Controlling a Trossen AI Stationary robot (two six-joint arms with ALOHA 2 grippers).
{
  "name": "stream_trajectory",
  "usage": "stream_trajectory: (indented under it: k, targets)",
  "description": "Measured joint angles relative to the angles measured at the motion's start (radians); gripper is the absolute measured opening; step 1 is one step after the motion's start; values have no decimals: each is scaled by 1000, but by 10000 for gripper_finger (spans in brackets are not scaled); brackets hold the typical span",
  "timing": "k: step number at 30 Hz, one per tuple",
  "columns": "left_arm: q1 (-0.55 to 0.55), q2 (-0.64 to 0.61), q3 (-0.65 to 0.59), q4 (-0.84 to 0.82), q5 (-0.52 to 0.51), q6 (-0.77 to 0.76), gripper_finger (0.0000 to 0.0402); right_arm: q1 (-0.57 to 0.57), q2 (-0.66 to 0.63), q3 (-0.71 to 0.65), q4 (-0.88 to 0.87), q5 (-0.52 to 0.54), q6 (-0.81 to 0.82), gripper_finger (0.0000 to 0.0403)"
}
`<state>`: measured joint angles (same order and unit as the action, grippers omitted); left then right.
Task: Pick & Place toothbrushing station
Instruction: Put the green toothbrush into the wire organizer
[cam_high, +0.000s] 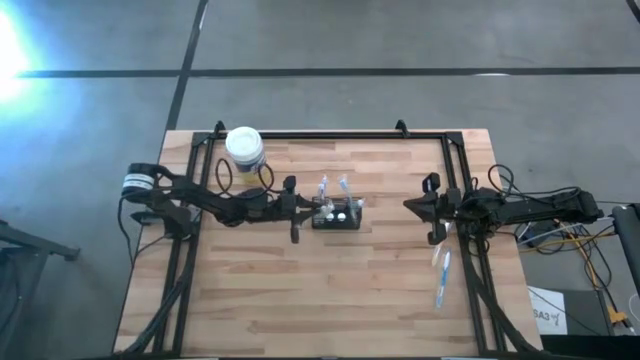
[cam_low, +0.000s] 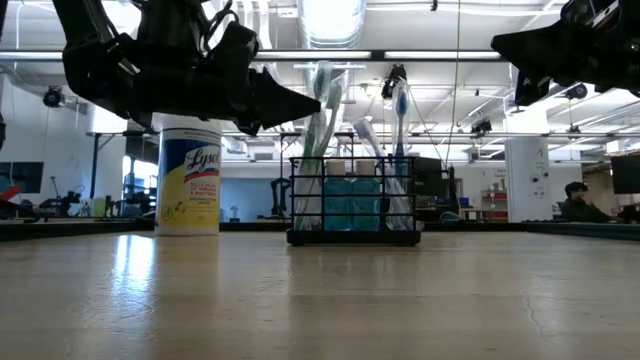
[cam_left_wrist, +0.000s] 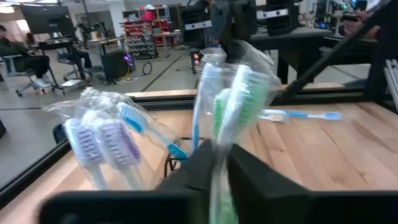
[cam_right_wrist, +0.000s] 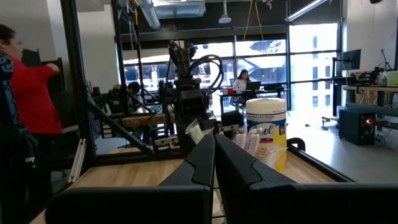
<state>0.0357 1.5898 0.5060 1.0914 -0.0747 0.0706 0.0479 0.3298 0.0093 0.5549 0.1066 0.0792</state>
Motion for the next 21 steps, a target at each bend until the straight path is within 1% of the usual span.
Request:
stream_trajectory:
  k: [1,3,7,12,18,21]
  targets:
    - [0,0,0,-3,5,1,26,0,0,0,0,0,0,11]
    - [0,0,0,-9,5,0,14,0,0,0,0,0,0,11]
    - [0,0,0,-29,4,2,18,0,0,0,1,0,0,11]
    - [3,0,0,-71,-10,8,7,0,0,0,1,0,0,11]
    - [5,0,0,-86,-17,14,10,0,0,0,1,0,4,11]
    - [5,-3,3,-92,-17,-7,13,0,0,0,1,0,5,11]
